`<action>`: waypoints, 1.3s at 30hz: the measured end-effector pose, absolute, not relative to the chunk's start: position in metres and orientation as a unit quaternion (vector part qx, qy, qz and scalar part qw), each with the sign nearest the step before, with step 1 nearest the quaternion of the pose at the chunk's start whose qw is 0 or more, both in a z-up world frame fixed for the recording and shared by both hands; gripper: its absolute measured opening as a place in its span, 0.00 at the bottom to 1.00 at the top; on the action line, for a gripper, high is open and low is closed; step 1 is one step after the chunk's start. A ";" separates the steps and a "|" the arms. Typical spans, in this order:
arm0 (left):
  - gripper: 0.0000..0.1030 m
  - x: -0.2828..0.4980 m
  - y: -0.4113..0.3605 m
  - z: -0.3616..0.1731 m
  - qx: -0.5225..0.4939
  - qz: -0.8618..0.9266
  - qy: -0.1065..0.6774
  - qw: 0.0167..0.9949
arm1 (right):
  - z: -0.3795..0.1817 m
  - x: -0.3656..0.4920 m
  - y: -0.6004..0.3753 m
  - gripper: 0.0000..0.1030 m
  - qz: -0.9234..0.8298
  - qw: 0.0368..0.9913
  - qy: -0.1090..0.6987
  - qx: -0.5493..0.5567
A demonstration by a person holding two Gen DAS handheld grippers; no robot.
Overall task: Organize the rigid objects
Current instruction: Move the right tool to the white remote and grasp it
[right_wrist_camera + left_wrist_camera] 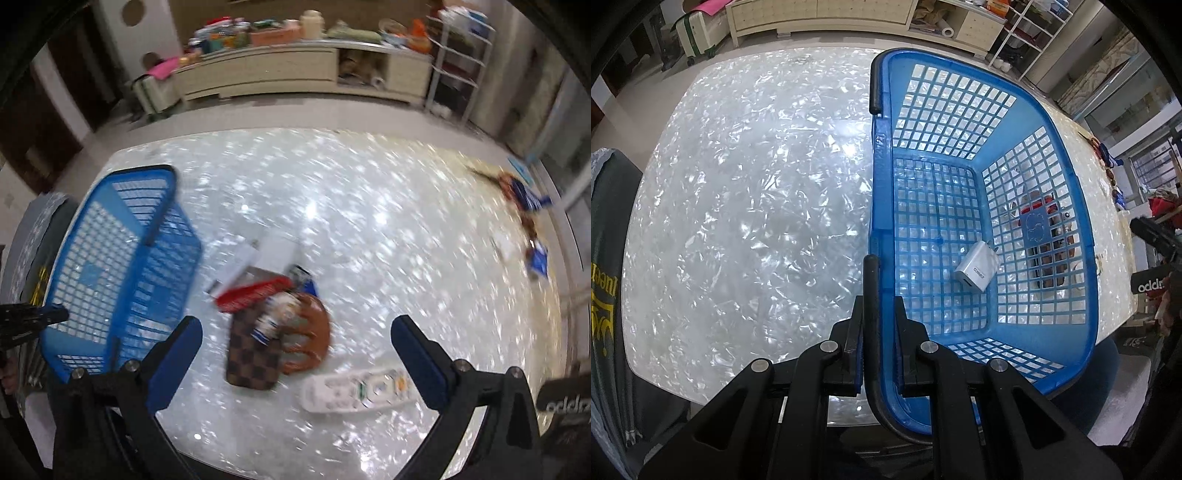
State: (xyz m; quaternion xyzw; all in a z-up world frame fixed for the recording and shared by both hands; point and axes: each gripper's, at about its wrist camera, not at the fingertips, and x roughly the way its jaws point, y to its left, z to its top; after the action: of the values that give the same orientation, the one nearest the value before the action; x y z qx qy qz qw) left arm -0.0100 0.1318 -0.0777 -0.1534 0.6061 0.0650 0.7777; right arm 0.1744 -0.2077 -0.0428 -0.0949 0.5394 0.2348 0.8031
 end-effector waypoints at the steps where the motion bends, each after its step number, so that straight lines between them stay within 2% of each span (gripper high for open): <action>1: 0.13 -0.010 0.132 -0.078 -0.153 0.065 0.606 0.778 | -0.047 0.175 -0.216 1.00 0.228 0.802 0.546 -0.084; 8: 0.13 -0.011 0.133 -0.079 -0.153 0.061 0.606 0.778 | -0.084 0.180 -0.260 1.00 0.180 0.777 0.603 0.013; 22: 0.13 -0.010 0.132 -0.079 -0.146 0.055 0.604 0.782 | -0.134 0.172 -0.294 1.00 0.094 0.740 0.659 0.093; 39: 0.13 -0.012 0.133 -0.078 -0.149 0.049 0.598 0.786 | -0.182 0.201 -0.258 1.00 0.057 0.737 0.669 0.080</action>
State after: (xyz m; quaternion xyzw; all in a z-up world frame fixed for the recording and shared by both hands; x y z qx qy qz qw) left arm -0.0124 0.1334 -0.0782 -0.1493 0.5978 0.0485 0.7861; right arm 0.2010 -0.2584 -0.1825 0.0801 0.6692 0.0565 0.7366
